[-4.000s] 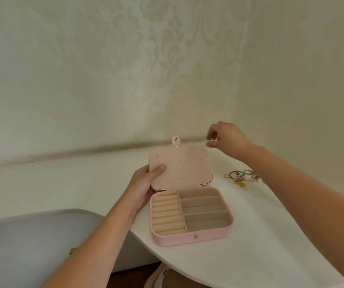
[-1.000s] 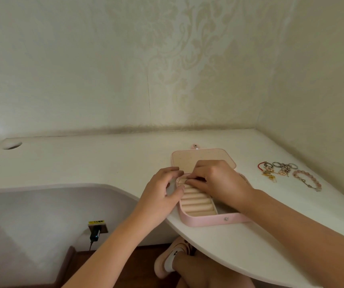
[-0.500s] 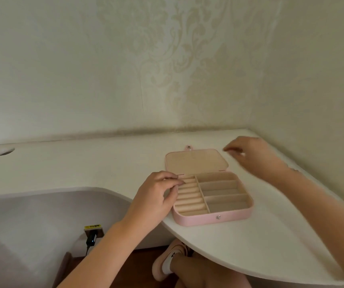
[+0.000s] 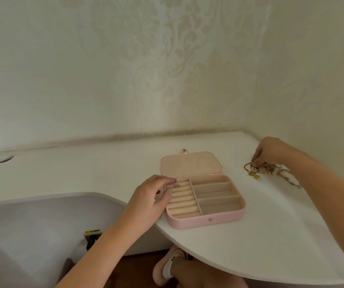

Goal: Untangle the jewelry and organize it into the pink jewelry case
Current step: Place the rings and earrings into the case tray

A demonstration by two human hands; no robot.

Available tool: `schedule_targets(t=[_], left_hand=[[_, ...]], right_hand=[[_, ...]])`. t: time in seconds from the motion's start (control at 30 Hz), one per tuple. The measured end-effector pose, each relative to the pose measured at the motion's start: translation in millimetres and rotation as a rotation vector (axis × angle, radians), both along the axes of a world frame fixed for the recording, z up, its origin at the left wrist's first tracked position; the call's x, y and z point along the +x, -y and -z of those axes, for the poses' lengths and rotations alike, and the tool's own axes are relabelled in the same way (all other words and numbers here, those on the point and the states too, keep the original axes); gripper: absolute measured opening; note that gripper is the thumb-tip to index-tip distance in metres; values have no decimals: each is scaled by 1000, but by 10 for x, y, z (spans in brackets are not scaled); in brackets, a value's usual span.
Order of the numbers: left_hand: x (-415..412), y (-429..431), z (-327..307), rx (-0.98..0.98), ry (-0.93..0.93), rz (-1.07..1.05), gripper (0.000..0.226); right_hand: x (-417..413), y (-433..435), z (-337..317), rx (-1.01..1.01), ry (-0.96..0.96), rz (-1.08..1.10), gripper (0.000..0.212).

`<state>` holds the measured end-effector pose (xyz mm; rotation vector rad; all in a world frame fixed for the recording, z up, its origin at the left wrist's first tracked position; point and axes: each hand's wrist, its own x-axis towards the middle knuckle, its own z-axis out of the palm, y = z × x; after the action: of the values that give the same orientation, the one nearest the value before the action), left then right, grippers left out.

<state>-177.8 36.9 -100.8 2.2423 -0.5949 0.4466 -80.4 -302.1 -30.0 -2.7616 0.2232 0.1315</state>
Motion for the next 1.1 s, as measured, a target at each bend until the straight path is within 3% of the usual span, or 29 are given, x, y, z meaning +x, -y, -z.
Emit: schedule_targets(t=[0.23,0.4,0.43,0.5,0.57,0.67,0.87,1.1], left_hand=[[-23,4,-32,-33,-44,-35,32],[5,21,-145,-111,-97,-70,24],[14,29,-188,-170,-123,-80,22],[15,75,-292,-326,-194,-70,21],[-3,152,-397,-485,-266,-11,19],[-29,296,-492,-613,-367,74,16],[75,545,-411,-589,-576,91,17],[170,644,-448,-517,-518,97,14]], right_hand=[[-51,-1,7,102,-54,31,13],[-197,-55,-91,36,143,58,9],[-258,-109,-129,86,232,71,5],[-453,-317,-198,383,371,50,3],[-698,-634,-209,731,361,-45,4],[-889,-1015,-81,977,257,-133,6],[-819,-1122,126,975,213,-67,8],[-821,-1089,143,1054,201,-94,7]])
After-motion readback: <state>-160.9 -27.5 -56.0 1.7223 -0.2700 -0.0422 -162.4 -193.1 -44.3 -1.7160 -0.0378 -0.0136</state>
